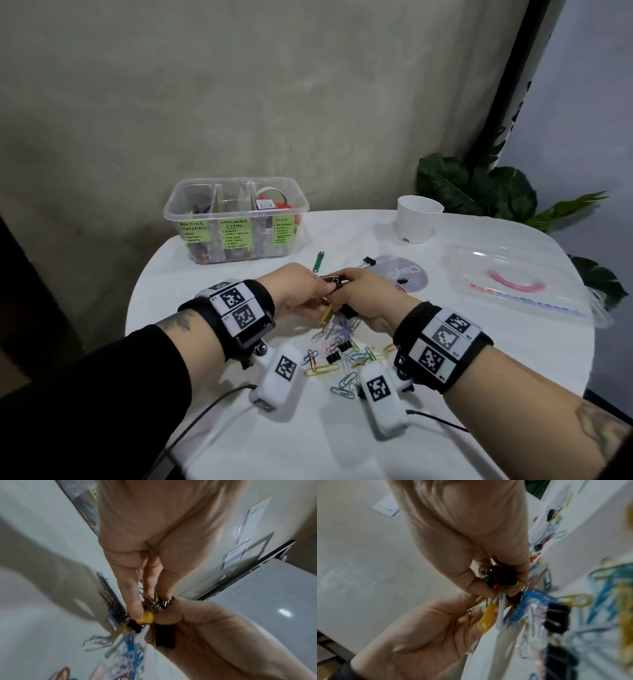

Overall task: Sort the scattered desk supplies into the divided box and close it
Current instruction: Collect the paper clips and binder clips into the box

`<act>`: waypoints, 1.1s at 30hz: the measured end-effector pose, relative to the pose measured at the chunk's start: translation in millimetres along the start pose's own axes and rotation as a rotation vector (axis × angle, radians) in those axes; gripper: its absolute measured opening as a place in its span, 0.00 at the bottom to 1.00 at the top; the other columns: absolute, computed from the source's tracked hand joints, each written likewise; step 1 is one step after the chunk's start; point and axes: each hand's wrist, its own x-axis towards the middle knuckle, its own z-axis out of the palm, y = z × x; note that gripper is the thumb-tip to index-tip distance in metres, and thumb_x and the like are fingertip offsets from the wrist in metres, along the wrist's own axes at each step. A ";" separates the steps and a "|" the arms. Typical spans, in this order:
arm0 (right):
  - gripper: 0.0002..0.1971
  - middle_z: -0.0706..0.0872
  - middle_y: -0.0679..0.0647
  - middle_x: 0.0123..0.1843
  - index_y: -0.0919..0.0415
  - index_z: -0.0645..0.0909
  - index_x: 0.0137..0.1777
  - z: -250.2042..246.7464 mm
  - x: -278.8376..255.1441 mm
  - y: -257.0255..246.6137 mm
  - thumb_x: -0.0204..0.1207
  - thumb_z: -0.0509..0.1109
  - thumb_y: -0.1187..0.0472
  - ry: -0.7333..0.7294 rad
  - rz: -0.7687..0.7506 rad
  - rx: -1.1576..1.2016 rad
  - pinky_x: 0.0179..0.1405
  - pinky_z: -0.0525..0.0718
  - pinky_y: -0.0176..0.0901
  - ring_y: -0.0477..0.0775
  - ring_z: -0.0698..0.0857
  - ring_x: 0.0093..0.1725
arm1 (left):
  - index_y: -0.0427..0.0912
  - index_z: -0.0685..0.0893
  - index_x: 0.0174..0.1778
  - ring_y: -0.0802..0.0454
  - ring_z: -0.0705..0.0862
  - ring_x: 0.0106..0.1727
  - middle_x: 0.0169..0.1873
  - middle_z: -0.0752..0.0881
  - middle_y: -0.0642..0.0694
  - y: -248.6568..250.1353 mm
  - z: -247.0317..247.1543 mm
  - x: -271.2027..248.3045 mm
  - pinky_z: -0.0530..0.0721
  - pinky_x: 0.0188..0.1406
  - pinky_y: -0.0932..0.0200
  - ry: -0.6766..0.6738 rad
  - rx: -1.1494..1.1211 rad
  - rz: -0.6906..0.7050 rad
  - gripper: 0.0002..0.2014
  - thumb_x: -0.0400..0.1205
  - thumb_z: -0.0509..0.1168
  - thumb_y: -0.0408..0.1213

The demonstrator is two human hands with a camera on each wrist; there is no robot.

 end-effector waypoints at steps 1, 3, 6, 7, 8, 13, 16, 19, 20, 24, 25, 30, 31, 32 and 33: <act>0.20 0.85 0.70 0.42 0.69 0.83 0.56 4.8 1.3 -3.6 0.67 0.63 0.84 0.014 -0.026 0.030 0.28 0.79 0.47 0.62 0.80 0.32 | 0.33 0.84 0.46 0.49 0.82 0.27 0.35 0.85 0.34 2.0 -2.8 -0.1 0.88 0.26 0.59 0.040 0.010 0.033 0.05 0.84 0.67 0.31; 0.19 0.85 0.68 0.40 0.67 0.84 0.51 15.2 4.9 -14.2 0.66 0.63 0.84 0.050 -0.087 0.065 0.28 0.76 0.45 0.60 0.80 0.33 | 0.35 0.85 0.41 0.48 0.80 0.25 0.33 0.84 0.34 7.7 -10.9 -2.2 0.87 0.34 0.54 0.125 0.064 0.112 0.07 0.84 0.68 0.33; 0.16 0.82 0.64 0.33 0.65 0.83 0.44 31.3 12.7 -37.6 0.65 0.63 0.83 0.097 -0.167 0.120 0.26 0.72 0.43 0.56 0.76 0.27 | 0.34 0.87 0.43 0.47 0.81 0.27 0.33 0.85 0.35 20.7 -31.8 -7.5 0.87 0.35 0.56 0.240 0.125 0.218 0.06 0.82 0.71 0.34; 0.15 0.81 0.63 0.31 0.66 0.83 0.44 36.6 15.2 -47.0 0.65 0.63 0.83 0.098 -0.193 0.136 0.25 0.70 0.42 0.55 0.74 0.25 | 0.34 0.87 0.44 0.48 0.83 0.28 0.34 0.86 0.36 26.3 -40.4 -9.7 0.88 0.33 0.57 0.272 0.131 0.241 0.06 0.81 0.72 0.34; 0.16 0.80 0.61 0.30 0.66 0.84 0.46 41.3 18.7 -57.1 0.65 0.62 0.82 0.095 -0.217 0.142 0.23 0.69 0.40 0.54 0.73 0.24 | 0.35 0.87 0.42 0.49 0.84 0.28 0.34 0.87 0.37 32.3 -49.6 -12.3 0.87 0.31 0.57 0.299 0.128 0.261 0.05 0.80 0.73 0.34; 0.15 0.80 0.56 0.28 0.62 0.83 0.44 62.5 43.5 -115.8 0.67 0.63 0.81 0.054 -0.312 0.150 0.20 0.70 0.36 0.51 0.75 0.24 | 0.35 0.86 0.47 0.55 0.84 0.23 0.31 0.85 0.40 67.3 -90.6 -25.2 0.84 0.21 0.66 0.446 0.065 0.358 0.04 0.80 0.72 0.31; 0.17 0.84 0.58 0.28 0.63 0.85 0.47 79.8 64.5 -147.7 0.58 0.67 0.74 0.041 -0.332 0.164 0.28 0.75 0.44 0.55 0.78 0.27 | 0.34 0.84 0.52 0.56 0.83 0.20 0.31 0.84 0.41 87.2 -116.3 -22.7 0.84 0.19 0.69 0.515 0.025 0.372 0.06 0.81 0.71 0.31; 0.19 0.82 0.60 0.29 0.68 0.84 0.50 93.5 85.7 -169.6 0.56 0.69 0.74 0.029 -0.331 0.214 0.28 0.75 0.45 0.55 0.77 0.27 | 0.35 0.82 0.42 0.61 0.80 0.13 0.22 0.83 0.43 102.3 -140.5 -11.8 0.83 0.19 0.69 0.544 0.010 0.357 0.04 0.81 0.71 0.29; 0.18 0.82 0.61 0.30 0.72 0.83 0.53 97.1 93.3 -174.1 0.61 0.68 0.77 0.021 -0.321 0.238 0.24 0.74 0.41 0.54 0.76 0.24 | 0.36 0.81 0.39 0.60 0.78 0.12 0.18 0.82 0.45 105.7 -147.9 -7.6 0.82 0.18 0.69 0.554 0.004 0.347 0.06 0.81 0.70 0.28; 0.19 0.86 0.65 0.39 0.77 0.84 0.57 114.2 126.6 -179.1 0.64 0.69 0.77 -0.042 -0.212 0.286 0.27 0.85 0.41 0.58 0.86 0.30 | 0.35 0.83 0.43 0.55 0.85 0.26 0.35 0.86 0.40 107.5 -171.5 12.6 0.85 0.23 0.68 0.593 0.074 0.246 0.04 0.83 0.66 0.27; 0.17 0.86 0.67 0.42 0.77 0.84 0.54 118.5 134.0 -177.6 0.63 0.68 0.76 -0.079 -0.168 0.329 0.39 0.90 0.50 0.62 0.88 0.37 | 0.33 0.82 0.41 0.55 0.85 0.23 0.33 0.86 0.39 105.4 -175.5 18.7 0.84 0.19 0.68 0.607 0.075 0.211 0.05 0.83 0.65 0.26; 0.05 0.80 0.65 0.37 0.69 0.73 0.46 121.4 140.8 -178.3 0.77 0.64 0.66 -0.120 -0.038 0.451 0.44 0.86 0.59 0.64 0.83 0.35 | 0.31 0.82 0.46 0.44 0.86 0.35 0.44 0.85 0.34 94.0 -180.4 41.9 0.84 0.34 0.53 0.565 -0.079 0.098 0.06 0.85 0.62 0.29; 0.08 0.77 0.63 0.35 0.67 0.71 0.45 118.4 145.0 -178.2 0.80 0.63 0.62 -0.140 -0.007 0.473 0.36 0.82 0.54 0.61 0.80 0.31 | 0.31 0.83 0.55 0.42 0.84 0.37 0.48 0.84 0.34 92.7 -180.9 45.6 0.83 0.35 0.51 0.568 -0.113 0.103 0.08 0.86 0.62 0.31; 0.09 0.75 0.61 0.36 0.66 0.70 0.46 115.3 148.7 -178.0 0.82 0.63 0.59 -0.162 0.022 0.499 0.33 0.80 0.51 0.59 0.78 0.29 | 0.31 0.81 0.61 0.42 0.84 0.37 0.48 0.84 0.35 92.2 -180.4 47.5 0.83 0.35 0.52 0.570 -0.143 0.098 0.12 0.86 0.61 0.33; 0.11 0.72 0.59 0.37 0.65 0.70 0.48 113.0 153.0 -177.1 0.82 0.63 0.56 -0.167 0.036 0.509 0.31 0.79 0.48 0.57 0.75 0.29 | 0.32 0.79 0.63 0.41 0.84 0.37 0.48 0.84 0.35 92.3 -178.5 46.8 0.84 0.34 0.52 0.556 -0.186 0.097 0.13 0.87 0.61 0.35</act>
